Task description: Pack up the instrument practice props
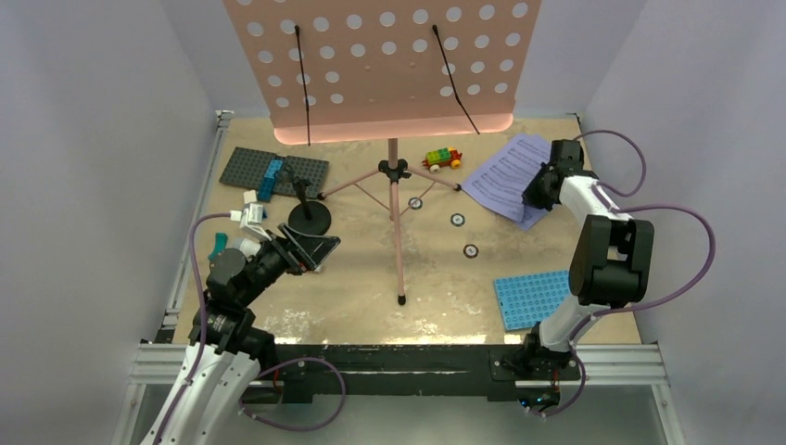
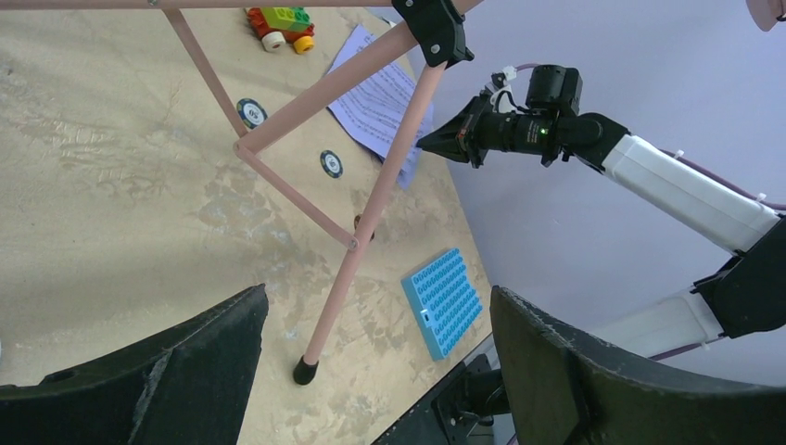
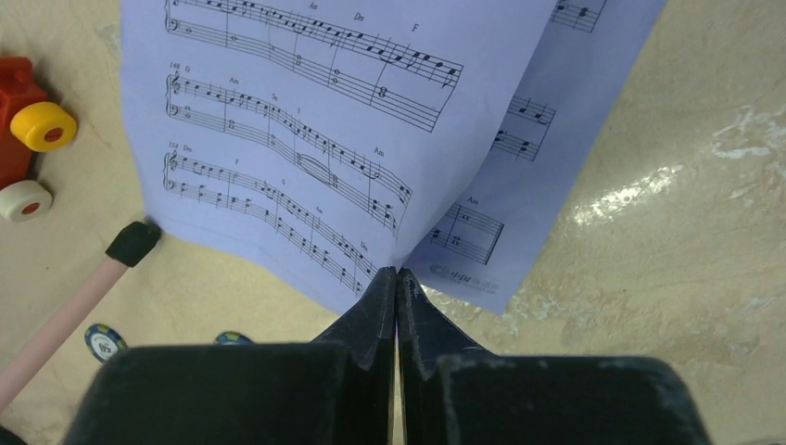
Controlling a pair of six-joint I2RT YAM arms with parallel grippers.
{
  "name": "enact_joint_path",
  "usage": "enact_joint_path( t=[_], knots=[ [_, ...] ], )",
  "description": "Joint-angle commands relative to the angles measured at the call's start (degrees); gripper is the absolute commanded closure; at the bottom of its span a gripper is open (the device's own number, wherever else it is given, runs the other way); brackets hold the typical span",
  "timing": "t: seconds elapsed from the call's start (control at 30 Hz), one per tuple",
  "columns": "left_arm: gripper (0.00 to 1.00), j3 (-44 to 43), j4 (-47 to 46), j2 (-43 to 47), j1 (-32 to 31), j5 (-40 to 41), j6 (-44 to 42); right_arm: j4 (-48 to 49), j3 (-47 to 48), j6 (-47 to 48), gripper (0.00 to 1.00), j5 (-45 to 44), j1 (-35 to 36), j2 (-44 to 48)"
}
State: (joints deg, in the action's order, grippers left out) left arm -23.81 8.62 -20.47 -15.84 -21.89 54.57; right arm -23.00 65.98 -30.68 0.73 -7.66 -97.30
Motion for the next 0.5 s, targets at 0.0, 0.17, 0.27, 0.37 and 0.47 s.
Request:
enact_joint_path(
  t=[0.0,0.17,0.27,0.37,0.47],
  knots=[
    [0.07,-0.2,-1.2,0.5,-0.2,-1.3,1.2,-4.4,5.3,2.8,1.0,-3.2,-0.7,-2.1],
    [0.07,0.3,0.2,1.2,-0.2,-1.1,0.9,-7.7,9.0,5.2,0.73,-5.4,-0.8,-5.1],
    [0.06,0.2,0.6,1.5,-0.2,-0.9,0.7,-8.2,10.0,5.1,0.5,-6.2,-0.8,-4.8],
    [0.04,-0.1,1.1,1.4,-0.2,-0.6,0.3,-8.9,11.3,4.6,0.41,-6.4,-0.8,-3.4],
    [0.03,-0.6,1.6,1.2,-0.2,-0.6,0.2,-9.9,13.0,3.3,0.39,-6.1,-0.7,-0.9]
  ],
)
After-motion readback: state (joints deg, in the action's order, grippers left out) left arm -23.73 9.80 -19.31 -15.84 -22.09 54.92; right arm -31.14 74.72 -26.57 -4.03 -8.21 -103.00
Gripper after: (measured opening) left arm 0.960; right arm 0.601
